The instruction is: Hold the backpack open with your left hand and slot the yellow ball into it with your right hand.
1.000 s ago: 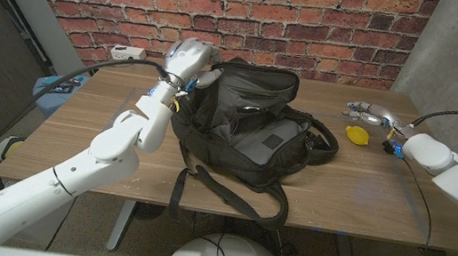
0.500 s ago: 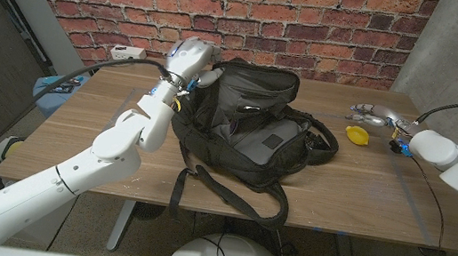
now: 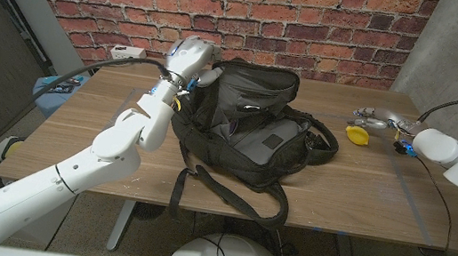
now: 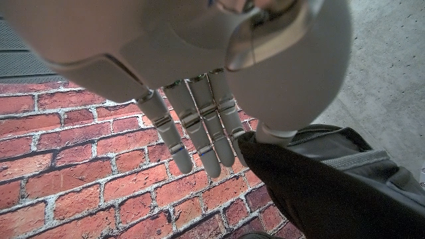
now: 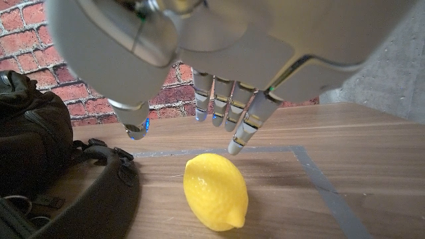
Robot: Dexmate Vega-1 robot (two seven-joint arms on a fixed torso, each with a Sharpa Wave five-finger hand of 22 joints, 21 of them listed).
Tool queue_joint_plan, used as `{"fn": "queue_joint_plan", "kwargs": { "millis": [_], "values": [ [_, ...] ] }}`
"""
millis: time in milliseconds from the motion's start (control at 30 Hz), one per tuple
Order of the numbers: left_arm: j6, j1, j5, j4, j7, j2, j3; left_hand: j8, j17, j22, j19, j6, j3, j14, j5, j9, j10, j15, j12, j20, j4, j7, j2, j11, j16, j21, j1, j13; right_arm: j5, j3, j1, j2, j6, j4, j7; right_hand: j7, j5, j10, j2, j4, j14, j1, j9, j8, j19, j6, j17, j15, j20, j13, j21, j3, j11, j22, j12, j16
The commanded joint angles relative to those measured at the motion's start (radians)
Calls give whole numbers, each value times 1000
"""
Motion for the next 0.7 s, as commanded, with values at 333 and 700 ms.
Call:
{"fn": "queue_joint_plan", "kwargs": {
  "millis": [333,700],
  "values": [
    [-1,10,2,-12,-7,10,-3,12,4,-1,-4,5,8,8,-1,-3,21,-4,-7,0,-1,0,7,-17,-5,14,-2,4,-44,-29,12,-34,-24,11,39,8,0,-3,-25,1,12,3,3,3,15,3,3,7,-4,7,3,-15,15,2,1,0],
    [-4,23,-3,-19,-6,17,-10,15,5,-4,-8,2,10,9,-1,-5,20,-4,-11,-1,0,1,6,-19,-10,22,-5,8,-82,-38,-7,-62,-85,-43,45,15,6,-6,-36,3,10,6,3,2,17,1,4,12,-2,12,1,-20,23,2,2,-2]
  ]
}}
